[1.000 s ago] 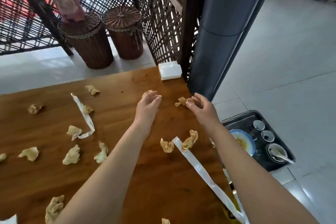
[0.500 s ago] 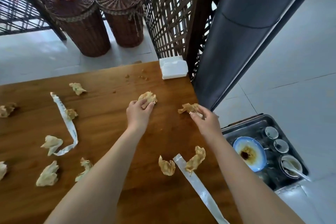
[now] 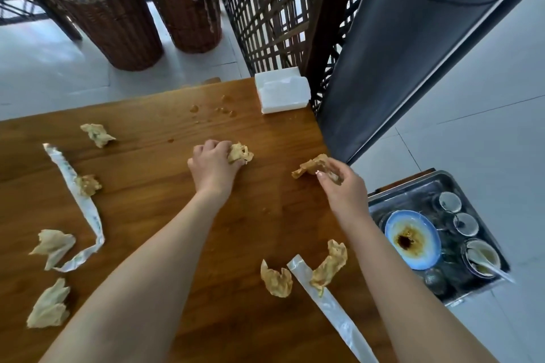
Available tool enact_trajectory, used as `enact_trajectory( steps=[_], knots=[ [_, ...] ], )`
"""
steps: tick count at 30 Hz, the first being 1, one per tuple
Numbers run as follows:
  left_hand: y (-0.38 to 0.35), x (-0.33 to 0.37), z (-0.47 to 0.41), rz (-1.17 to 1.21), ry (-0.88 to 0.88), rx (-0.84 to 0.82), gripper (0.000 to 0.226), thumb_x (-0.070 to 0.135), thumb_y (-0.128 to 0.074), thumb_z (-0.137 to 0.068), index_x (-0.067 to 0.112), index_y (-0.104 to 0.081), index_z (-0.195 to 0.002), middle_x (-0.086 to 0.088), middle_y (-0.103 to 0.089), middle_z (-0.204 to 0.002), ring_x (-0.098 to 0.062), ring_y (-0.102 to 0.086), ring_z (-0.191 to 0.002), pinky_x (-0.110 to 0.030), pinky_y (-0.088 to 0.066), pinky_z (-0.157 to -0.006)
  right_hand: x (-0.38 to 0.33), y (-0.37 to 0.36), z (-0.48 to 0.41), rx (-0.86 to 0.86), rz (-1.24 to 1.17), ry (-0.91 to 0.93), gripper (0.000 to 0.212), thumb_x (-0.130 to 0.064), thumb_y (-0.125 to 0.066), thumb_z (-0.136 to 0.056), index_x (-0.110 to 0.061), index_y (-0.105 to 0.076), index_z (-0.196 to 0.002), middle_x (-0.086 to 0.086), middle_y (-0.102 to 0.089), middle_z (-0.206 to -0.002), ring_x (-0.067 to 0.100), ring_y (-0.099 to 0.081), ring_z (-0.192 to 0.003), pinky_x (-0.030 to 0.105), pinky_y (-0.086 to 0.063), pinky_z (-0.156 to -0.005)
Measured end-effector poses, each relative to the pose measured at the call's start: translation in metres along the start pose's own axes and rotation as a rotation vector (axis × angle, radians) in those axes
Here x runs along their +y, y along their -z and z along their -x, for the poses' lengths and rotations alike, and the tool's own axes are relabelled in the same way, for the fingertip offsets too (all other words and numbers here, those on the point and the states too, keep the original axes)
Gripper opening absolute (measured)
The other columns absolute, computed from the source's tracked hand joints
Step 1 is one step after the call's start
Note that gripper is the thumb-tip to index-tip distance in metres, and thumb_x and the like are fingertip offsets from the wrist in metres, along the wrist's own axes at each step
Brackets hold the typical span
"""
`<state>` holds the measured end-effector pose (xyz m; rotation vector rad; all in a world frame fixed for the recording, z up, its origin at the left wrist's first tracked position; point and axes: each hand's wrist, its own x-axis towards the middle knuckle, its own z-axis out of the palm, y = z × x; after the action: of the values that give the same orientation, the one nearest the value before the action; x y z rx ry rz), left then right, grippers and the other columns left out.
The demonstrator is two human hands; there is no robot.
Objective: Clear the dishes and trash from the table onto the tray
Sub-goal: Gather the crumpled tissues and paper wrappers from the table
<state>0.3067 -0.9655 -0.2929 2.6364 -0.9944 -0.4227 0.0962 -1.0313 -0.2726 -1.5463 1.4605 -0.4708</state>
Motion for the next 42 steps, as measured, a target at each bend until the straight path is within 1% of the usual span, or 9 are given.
enact_trajectory(
  steps=[6,12,15,18,22,29,34,37,42],
  knots=[
    [0.006,-0.002,0.003,-0.045,0.022,-0.008,0.047,0.042,-0.063,-0.088,0.023,-0.055,-0.131,-0.002,-0.053,-0.130,-0.027,-0.039,-0.121,-0.040,-0.032,-0.096,0.006,0.005,-0.011,0.022,0.093,0.031,0.042,-0.027,-0.059,-0.094,-0.019,-0.052,-0.135,0.002,-0.057,-0.131,0.020,-0.052,-0.122,0.025,-0.043,-0.089],
    [0.011,0.008,0.011,0.220,0.006,-0.012,0.043,0.040,-0.063,-0.089,0.023,-0.058,-0.128,0.001,-0.053,-0.124,-0.023,-0.042,-0.120,-0.037,-0.031,-0.097,0.011,0.003,-0.031,-0.125,0.227,0.106,0.057,-0.029,-0.069,-0.086,-0.023,-0.049,-0.139,0.006,-0.046,-0.139,0.023,-0.046,-0.126,0.037,-0.040,-0.105],
    [0.006,0.011,0.019,0.359,-0.003,-0.046,0.043,0.037,-0.065,-0.088,0.020,-0.058,-0.127,0.004,-0.051,-0.117,-0.021,-0.049,-0.113,-0.042,-0.038,-0.103,0.015,-0.001,-0.036,-0.126,0.235,0.106,0.058,-0.029,-0.073,-0.083,-0.021,-0.052,-0.137,0.007,-0.050,-0.138,0.026,-0.043,-0.129,0.043,-0.038,-0.109],
    [-0.003,0.012,0.031,0.251,-0.108,-0.076,0.044,0.038,-0.064,-0.088,0.022,-0.057,-0.129,0.004,-0.051,-0.118,-0.019,-0.050,-0.110,-0.036,-0.032,-0.098,0.022,-0.005,-0.037,-0.075,0.275,0.148,0.053,-0.026,-0.073,-0.083,-0.018,-0.057,-0.132,0.001,-0.053,-0.138,0.025,-0.040,-0.130,0.040,-0.034,-0.110],
    [-0.009,0.012,0.038,0.199,-0.148,-0.091,0.045,0.039,-0.064,-0.088,0.022,-0.057,-0.129,0.004,-0.051,-0.119,-0.018,-0.050,-0.110,-0.035,-0.029,-0.092,0.024,-0.006,-0.035,0.006,0.357,0.199,0.044,-0.026,-0.068,-0.087,-0.018,-0.060,-0.129,-0.002,-0.056,-0.135,0.022,-0.037,-0.124,0.034,-0.034,-0.104],
    [-0.008,0.014,0.047,0.269,-0.088,-0.118,0.045,0.040,-0.064,-0.088,0.022,-0.057,-0.128,0.006,-0.049,-0.117,-0.018,-0.051,-0.107,-0.034,-0.029,-0.093,0.018,-0.005,-0.037,0.061,0.418,0.206,0.033,-0.034,-0.066,-0.088,-0.020,-0.068,-0.118,0.002,-0.064,-0.118,0.023,-0.044,-0.113,0.041,-0.041,-0.093],
    [-0.005,0.013,0.053,0.270,-0.063,-0.118,0.044,0.040,-0.064,-0.089,0.021,-0.057,-0.128,0.008,-0.047,-0.113,-0.018,-0.051,-0.107,-0.035,-0.031,-0.098,0.010,0.004,-0.037,0.032,0.284,0.110,0.042,-0.038,-0.068,-0.085,-0.016,-0.065,-0.121,0.006,-0.061,-0.119,0.025,-0.050,-0.115,0.043,-0.047,-0.096],
    [-0.001,0.015,0.056,0.322,-0.027,-0.132,0.045,0.038,-0.065,-0.088,0.019,-0.057,-0.129,0.009,-0.045,-0.109,-0.018,-0.052,-0.106,-0.043,-0.040,-0.102,0.005,0.012,-0.032,0.006,0.133,0.061,0.040,-0.035,-0.069,-0.085,-0.016,-0.066,-0.120,0.002,-0.066,-0.114,0.021,-0.057,-0.108,0.041,-0.051,-0.092],
    [0.008,0.020,0.070,0.459,0.049,-0.139,0.044,0.034,-0.065,-0.089,0.016,-0.057,-0.129,0.006,-0.048,-0.112,-0.011,-0.051,-0.095,-0.027,-0.047,-0.082,-0.008,0.024,-0.014,-0.051,-0.125,-0.034,0.037,-0.029,-0.071,-0.084,-0.014,-0.065,-0.117,-0.001,-0.065,-0.110,0.015,-0.059,-0.101,0.029,-0.048,-0.085]
  ],
)
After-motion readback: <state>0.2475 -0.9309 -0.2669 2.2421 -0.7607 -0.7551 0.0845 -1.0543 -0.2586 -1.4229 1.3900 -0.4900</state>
